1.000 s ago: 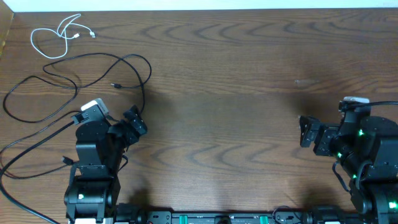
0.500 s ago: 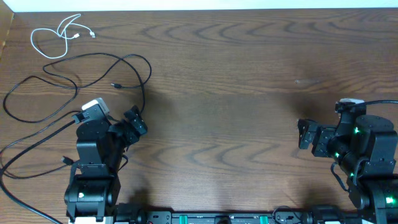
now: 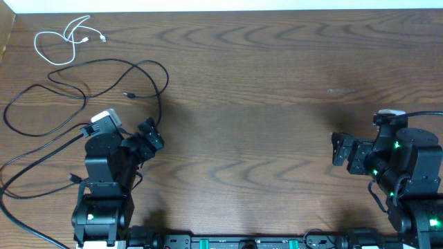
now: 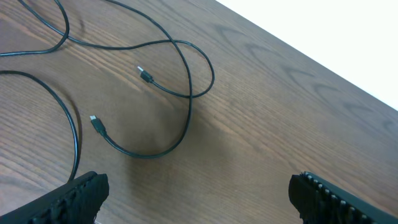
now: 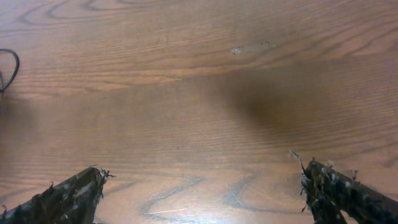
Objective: Untangle cables
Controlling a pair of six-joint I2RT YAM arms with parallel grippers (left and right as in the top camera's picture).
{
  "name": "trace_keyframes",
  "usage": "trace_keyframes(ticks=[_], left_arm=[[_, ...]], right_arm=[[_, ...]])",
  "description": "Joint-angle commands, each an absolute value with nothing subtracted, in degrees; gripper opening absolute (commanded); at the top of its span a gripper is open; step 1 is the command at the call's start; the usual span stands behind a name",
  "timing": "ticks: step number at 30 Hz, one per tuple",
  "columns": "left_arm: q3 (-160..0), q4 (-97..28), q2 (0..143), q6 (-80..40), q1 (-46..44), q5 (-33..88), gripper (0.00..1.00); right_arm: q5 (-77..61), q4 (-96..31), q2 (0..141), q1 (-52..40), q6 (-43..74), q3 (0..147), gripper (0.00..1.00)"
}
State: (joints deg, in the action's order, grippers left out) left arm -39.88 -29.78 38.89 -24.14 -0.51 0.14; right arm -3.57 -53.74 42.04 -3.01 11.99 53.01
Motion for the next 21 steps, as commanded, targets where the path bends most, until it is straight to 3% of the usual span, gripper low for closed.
trace_keyframes(ticks=[1,21], left_arm=[[-40.69,-29.78,38.87,-23.59,-0.73,0.67,0.98],[-40.69,-29.78,38.87,-23.59,-0.73,0.67,0.98]], right_arm=[[-2.96,-53.78,42.00,-2.72,12.38,52.69,0.99],[2.07,-59.94,35.81,-2.66,10.63,52.62,0.99]])
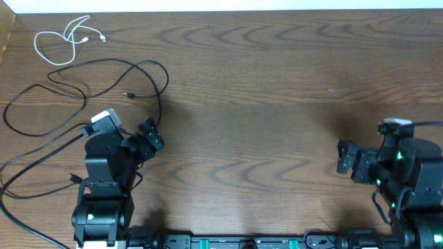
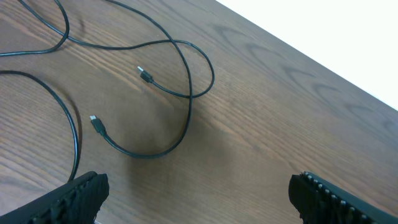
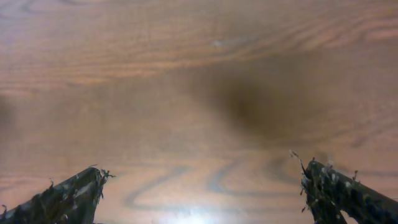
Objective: Untangle cables
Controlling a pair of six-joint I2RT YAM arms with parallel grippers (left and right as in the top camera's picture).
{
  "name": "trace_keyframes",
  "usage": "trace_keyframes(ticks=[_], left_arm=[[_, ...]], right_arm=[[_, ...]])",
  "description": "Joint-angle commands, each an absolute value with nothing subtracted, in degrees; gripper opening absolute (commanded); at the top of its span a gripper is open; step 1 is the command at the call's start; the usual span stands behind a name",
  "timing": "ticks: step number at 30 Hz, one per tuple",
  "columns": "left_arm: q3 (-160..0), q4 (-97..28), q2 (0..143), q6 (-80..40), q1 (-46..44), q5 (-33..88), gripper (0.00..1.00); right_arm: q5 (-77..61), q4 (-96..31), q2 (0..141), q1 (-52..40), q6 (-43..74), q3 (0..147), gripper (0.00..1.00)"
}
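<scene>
A long black cable loops over the table's left side, one plug end lying inside the loops. Apart from it, a coiled white cable lies at the far left corner. In the left wrist view the black cable shows two plug ends, one of them nearer. My left gripper stands open just below the black loops, holding nothing. My right gripper is open over bare wood at the right, far from both cables.
The wooden table ends at a white strip along the far edge. More black cable trails past the left arm's base toward the near left edge. The arm bases stand along the near edge.
My right arm has drawn back a little toward the near right; its wrist view has shifted over the wood. The left arm and both cables have not moved.
</scene>
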State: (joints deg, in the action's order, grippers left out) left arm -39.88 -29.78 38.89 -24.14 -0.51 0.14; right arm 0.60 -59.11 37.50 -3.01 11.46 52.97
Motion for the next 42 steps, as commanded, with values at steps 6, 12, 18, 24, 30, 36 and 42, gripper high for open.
trace_keyframes(ticks=[6,12,18,24,30,36,42], left_arm=[[-40.69,-29.78,38.87,-23.59,-0.73,0.67,0.98],[-40.69,-29.78,38.87,-23.59,-0.73,0.67,0.98],[-40.69,-29.78,38.87,-23.59,-0.73,0.67,0.98],[-40.69,-29.78,38.87,-23.59,-0.73,0.67,0.98],[-40.69,-29.78,38.87,-23.59,-0.73,0.67,0.98],[-40.69,-29.78,38.87,-23.59,-0.73,0.67,0.98],[-40.69,-29.78,38.87,-23.59,-0.73,0.67,0.98]], right_arm=[[2.13,-53.04,28.80,-2.66,2.76,48.27,0.99],[0.27,-38.17,19.42,-2.68,-3.11,35.14,0.99],[0.27,-20.97,11.88,-2.72,-3.09,21.65,0.99],[0.27,-10.00,5.72,-2.70,-3.09,11.70,0.99],[0.27,-3.62,1.74,-2.66,-3.11,5.65,0.99],[-0.49,0.99,0.30,-2.63,-3.09,1.26,0.99],[-1.26,1.61,0.30,-1.80,-3.09,0.30,0.99]])
